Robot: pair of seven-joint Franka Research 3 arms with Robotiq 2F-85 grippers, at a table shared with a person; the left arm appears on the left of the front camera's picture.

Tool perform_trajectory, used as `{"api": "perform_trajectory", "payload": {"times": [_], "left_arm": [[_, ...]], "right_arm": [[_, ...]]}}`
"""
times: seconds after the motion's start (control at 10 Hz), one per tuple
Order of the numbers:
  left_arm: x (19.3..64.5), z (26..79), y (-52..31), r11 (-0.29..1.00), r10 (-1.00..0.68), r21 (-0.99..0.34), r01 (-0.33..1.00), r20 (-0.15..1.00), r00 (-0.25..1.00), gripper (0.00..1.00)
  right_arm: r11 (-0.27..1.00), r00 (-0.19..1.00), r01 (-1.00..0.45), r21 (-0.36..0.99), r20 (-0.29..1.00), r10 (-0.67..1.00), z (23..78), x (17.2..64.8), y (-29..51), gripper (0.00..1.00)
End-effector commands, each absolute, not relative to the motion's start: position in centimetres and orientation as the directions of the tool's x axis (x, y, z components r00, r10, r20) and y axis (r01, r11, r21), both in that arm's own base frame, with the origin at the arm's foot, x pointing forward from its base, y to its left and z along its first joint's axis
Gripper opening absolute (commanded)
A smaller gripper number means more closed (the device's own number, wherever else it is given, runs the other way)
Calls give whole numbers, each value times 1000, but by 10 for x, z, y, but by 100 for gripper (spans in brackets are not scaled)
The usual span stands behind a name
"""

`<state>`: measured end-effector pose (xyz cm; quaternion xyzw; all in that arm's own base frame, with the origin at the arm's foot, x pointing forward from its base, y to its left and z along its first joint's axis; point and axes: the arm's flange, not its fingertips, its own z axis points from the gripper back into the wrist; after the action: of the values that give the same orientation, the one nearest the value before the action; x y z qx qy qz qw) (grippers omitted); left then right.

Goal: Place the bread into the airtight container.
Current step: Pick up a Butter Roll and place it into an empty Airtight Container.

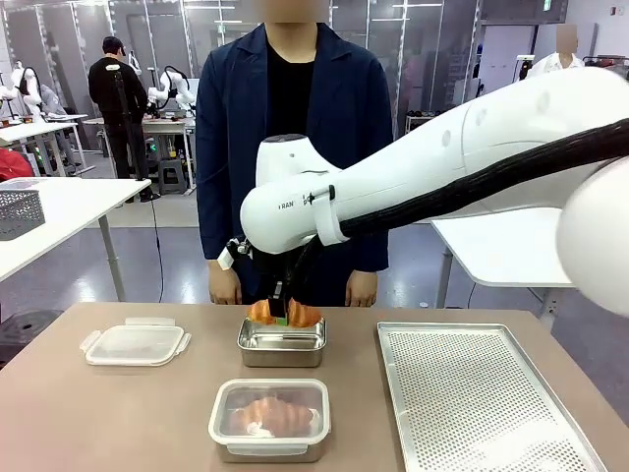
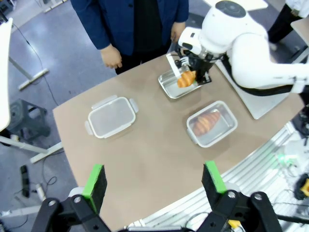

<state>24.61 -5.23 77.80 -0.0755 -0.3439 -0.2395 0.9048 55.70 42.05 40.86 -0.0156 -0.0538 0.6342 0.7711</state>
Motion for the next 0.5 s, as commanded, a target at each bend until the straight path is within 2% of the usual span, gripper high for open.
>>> {"api": "perform_trajectory", "payload": {"times": [0.0,0.3,0.4], "left_arm": [[245,778,-52,867,-391,29,498,658,643,100],[245,778,-52,867,-391,29,498,658,643,100],[245,778,-52,867,-391,29,498,658,643,100]], "right_arm": [[243,243,-961,-131,17,970,400,575,434,40],[218,223,-968,-127,-28,974,377,585,438,40],[192,197,-973,-127,-24,980,372,586,438,55]]}}
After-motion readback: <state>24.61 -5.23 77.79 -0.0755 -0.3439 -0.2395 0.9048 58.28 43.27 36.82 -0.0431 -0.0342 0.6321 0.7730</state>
